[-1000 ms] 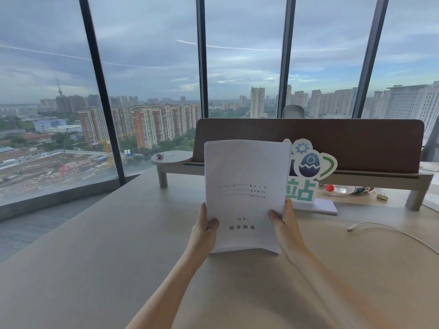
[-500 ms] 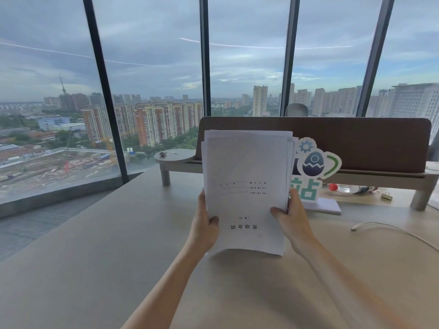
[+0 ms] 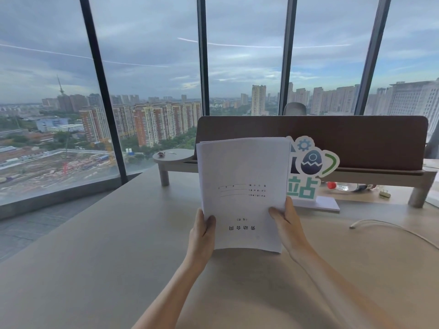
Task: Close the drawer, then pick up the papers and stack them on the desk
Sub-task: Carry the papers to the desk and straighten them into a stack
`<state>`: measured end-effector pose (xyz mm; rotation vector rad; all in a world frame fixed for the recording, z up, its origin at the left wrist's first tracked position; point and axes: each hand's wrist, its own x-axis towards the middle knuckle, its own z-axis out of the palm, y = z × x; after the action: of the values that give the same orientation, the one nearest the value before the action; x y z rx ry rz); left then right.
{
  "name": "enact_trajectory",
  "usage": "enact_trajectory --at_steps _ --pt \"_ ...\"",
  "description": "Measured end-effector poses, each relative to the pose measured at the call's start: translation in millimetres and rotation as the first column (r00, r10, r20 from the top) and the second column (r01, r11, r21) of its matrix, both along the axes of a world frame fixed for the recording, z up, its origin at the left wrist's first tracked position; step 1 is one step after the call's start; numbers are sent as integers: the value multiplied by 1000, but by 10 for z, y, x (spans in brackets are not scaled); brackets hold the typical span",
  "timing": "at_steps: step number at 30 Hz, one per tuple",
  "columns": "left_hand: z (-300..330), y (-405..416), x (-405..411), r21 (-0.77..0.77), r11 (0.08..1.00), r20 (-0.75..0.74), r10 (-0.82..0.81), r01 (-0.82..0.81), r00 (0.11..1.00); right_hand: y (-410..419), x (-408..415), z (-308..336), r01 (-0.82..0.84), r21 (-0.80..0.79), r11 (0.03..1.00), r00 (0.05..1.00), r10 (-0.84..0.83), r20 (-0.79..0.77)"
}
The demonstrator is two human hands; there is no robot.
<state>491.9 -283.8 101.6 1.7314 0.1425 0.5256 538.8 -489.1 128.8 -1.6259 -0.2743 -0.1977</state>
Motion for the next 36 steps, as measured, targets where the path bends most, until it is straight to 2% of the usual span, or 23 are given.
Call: enact_trajectory --at_steps 4,9,14,17,21,25,31,36 --pt "8 14 27 26 997 52 68 -69 996 47 5 31 18 -14 1000 1000 -17 18" --pt "-55 21 -22 15 997 3 73 -73 997 79 2 -113 24 -21 999 999 -24 -27" --pt "47 162 13 17 994 25 110 -110 994 210 45 -15 25 -25 999 999 -26 -21" --pt "103 391 21 -22 987 -19 157 -158 987 448 72 97 -12 -30 999 1000 11 -25" --pt "256 731 -36 -130 958 -15 255 -255 967 842 155 235 -89 -28 996 992 86 -93" --pt "286 1165 -51 -164 923 -72 340 -348 938 1244 238 342 -163 -24 986 971 156 -180" --pt "216 1892 -12 -13 877 -204 469 -481 859 1918 487 280 -278 -178 944 924 212 -317" --pt "104 2478 96 96 854 -284 517 -512 808 2425 664 103 -329 -199 923 886 229 -404"
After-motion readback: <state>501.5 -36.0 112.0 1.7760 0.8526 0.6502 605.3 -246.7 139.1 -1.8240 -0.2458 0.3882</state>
